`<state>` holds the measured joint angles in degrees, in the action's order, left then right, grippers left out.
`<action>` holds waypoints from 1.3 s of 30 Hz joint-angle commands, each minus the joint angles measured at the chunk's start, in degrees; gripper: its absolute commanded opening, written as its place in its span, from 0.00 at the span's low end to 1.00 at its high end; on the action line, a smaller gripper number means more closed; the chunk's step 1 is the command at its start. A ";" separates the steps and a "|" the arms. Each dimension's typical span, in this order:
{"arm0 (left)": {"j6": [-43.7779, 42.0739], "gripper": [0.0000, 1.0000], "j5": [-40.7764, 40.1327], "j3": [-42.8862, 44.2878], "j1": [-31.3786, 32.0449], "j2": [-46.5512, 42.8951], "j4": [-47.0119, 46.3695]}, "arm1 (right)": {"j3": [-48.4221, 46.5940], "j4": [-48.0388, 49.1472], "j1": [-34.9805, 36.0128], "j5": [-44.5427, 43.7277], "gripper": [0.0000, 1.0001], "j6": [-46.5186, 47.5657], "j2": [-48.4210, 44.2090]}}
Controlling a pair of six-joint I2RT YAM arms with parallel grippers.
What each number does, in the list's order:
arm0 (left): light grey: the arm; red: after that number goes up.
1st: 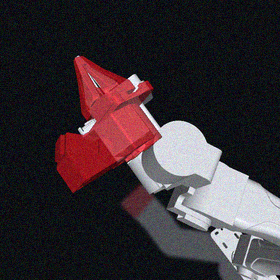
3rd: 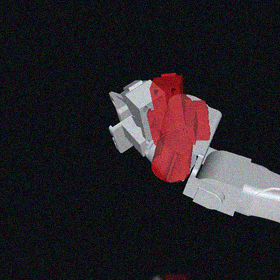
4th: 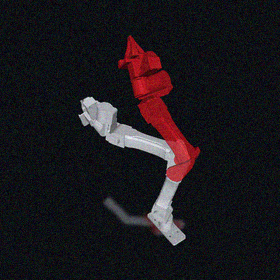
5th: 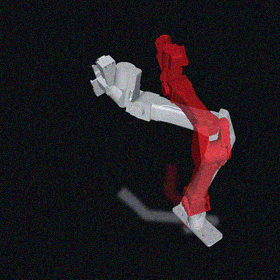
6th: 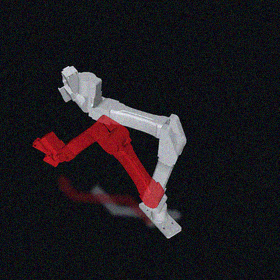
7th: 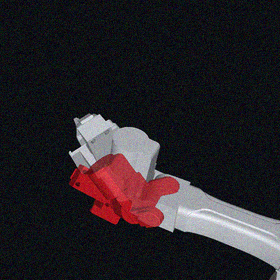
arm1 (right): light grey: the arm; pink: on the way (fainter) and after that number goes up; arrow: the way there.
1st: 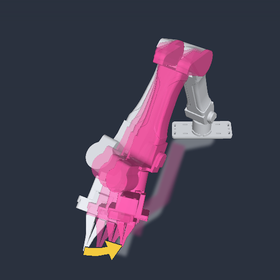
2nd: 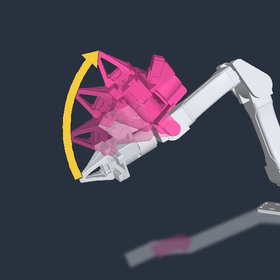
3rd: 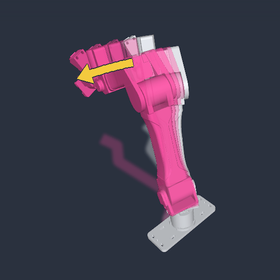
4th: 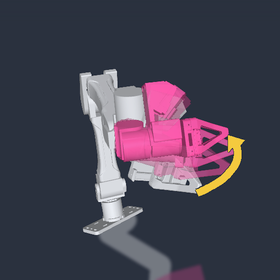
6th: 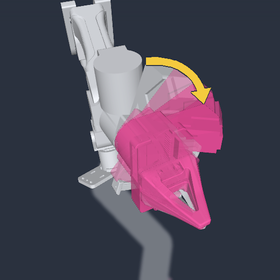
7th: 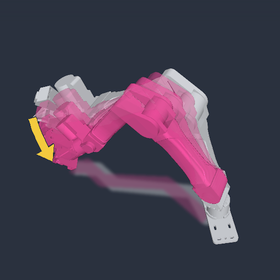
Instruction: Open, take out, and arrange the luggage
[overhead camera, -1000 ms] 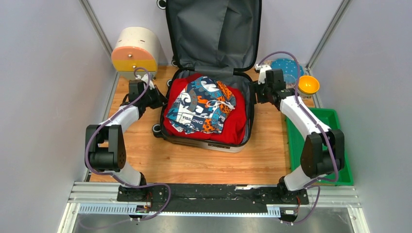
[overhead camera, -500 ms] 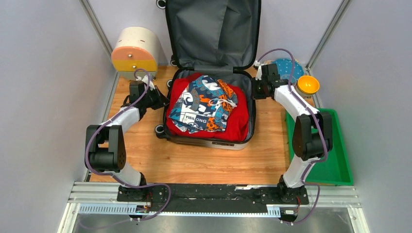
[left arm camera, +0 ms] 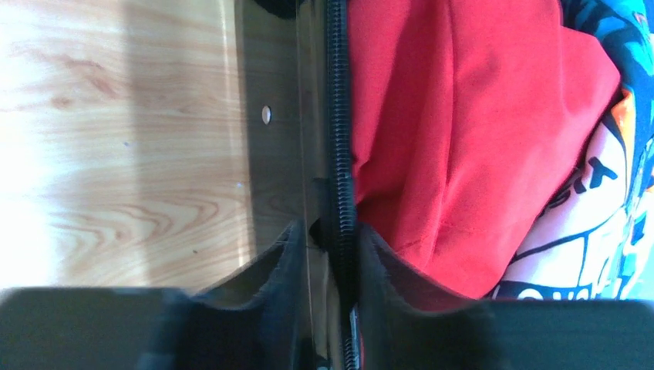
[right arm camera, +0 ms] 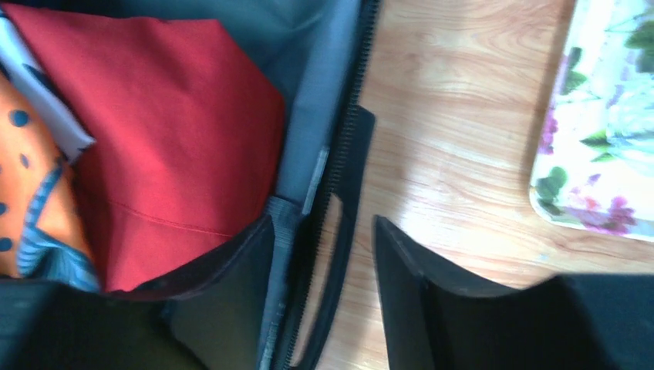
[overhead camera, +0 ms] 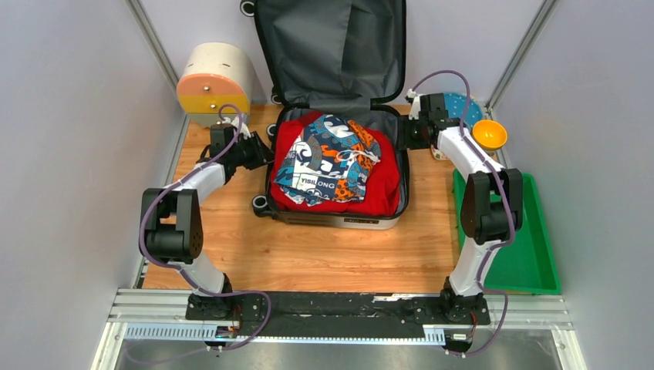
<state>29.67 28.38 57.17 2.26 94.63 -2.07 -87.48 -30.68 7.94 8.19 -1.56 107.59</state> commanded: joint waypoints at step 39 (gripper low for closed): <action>-9.19 0.64 5.02 -4.43 -4.11 -15.26 13.05 | 22.44 -13.72 -18.68 15.45 0.00 4.13 -15.57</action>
<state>21.15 32.95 52.53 -1.87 81.21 10.48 -63.70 -48.51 -13.76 13.37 12.47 93.06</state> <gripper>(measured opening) 0.640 0.062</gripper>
